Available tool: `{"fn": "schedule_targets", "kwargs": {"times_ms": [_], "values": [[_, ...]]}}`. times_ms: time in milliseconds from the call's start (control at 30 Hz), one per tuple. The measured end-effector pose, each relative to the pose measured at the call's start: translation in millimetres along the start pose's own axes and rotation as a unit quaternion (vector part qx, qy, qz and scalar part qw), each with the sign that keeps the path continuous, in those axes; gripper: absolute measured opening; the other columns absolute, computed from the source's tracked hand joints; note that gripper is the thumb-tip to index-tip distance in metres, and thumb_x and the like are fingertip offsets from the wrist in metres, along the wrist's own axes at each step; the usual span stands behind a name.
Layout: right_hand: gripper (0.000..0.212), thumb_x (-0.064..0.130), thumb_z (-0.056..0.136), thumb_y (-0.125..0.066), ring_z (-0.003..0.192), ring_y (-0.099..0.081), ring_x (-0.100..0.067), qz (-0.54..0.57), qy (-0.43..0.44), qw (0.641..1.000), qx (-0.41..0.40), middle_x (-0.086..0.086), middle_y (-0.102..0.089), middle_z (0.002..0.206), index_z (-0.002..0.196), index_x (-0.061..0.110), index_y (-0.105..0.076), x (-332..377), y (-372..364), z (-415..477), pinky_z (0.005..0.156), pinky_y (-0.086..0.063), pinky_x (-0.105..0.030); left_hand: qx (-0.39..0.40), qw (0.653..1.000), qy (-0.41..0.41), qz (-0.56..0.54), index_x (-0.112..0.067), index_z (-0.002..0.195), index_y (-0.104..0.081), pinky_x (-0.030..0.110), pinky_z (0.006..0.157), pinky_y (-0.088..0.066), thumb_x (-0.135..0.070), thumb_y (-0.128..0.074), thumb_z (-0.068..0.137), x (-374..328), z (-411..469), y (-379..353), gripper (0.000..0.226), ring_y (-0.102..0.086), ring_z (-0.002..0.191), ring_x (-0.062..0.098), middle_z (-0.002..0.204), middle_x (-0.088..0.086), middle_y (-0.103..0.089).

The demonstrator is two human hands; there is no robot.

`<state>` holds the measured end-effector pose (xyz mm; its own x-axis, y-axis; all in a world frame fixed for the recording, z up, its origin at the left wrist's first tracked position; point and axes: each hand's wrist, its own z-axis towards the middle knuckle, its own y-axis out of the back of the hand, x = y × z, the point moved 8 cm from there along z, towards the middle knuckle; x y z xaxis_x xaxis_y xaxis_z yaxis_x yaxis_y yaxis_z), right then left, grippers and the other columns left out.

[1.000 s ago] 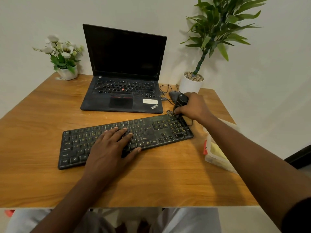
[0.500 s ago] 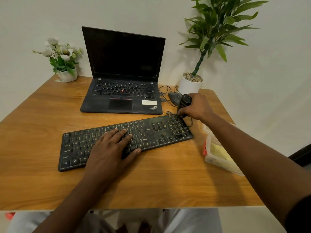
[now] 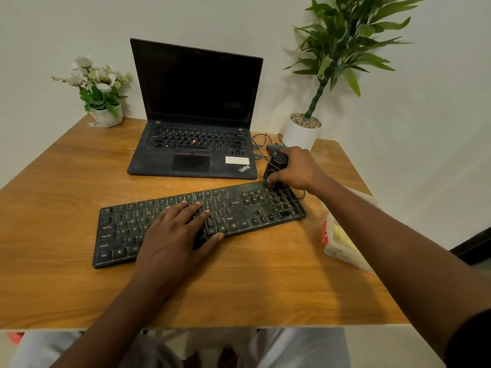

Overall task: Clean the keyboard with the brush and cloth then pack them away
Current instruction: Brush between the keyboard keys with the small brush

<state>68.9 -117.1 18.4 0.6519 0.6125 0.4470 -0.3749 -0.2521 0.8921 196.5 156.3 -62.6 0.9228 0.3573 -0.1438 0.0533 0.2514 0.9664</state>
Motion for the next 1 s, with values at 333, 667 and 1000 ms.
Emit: {"fn": "schedule_targets", "kwargs": {"times_ms": [333, 667, 1000], "values": [[0.048, 0.028, 0.070, -0.096, 0.092, -0.068, -0.023, -0.026, -0.040, 0.999, 0.024, -0.007, -0.074, 0.103, 0.107, 0.013, -0.069, -23.8, 18.7, -25.9, 0.062, -0.051, -0.028, -0.003, 1.000, 0.004, -0.005, -0.033, 0.149, -0.052, 0.043, 0.119, -0.031, -0.082, -0.027, 0.094, -0.3, 0.2, 1.1, 0.078, -0.040, 0.147, 0.021, 0.156, -0.002, -0.050], [0.048, 0.014, 0.067, -0.098, 0.090, -0.076, -0.024, 0.007, -0.108, 0.986, 0.130, -0.008, -0.074, 0.102, 0.107, 0.013, -0.070, -35.4, 12.1, -62.6, 0.077, -0.068, -0.046, -0.002, 1.000, 0.003, 0.001, -0.032, 0.149, -0.052, 0.044, 0.118, -0.032, -0.082, -0.028, 0.094, -0.4, -0.4, -0.4, 0.078, -0.042, 0.145, 0.022, 0.156, -0.002, -0.050], [0.055, 0.026, 0.069, -0.097, 0.087, -0.066, -0.021, -0.088, -0.126, 0.988, 0.021, -0.004, -0.068, 0.099, 0.116, 0.012, -0.071, -36.4, 30.1, -60.7, 0.055, -0.050, -0.027, -0.001, 1.000, 0.001, -0.004, -0.032, 0.150, -0.050, 0.045, 0.119, -0.031, -0.081, -0.028, 0.094, -0.4, 0.0, -1.4, 0.078, -0.041, 0.146, 0.022, 0.156, -0.001, -0.050]]}}
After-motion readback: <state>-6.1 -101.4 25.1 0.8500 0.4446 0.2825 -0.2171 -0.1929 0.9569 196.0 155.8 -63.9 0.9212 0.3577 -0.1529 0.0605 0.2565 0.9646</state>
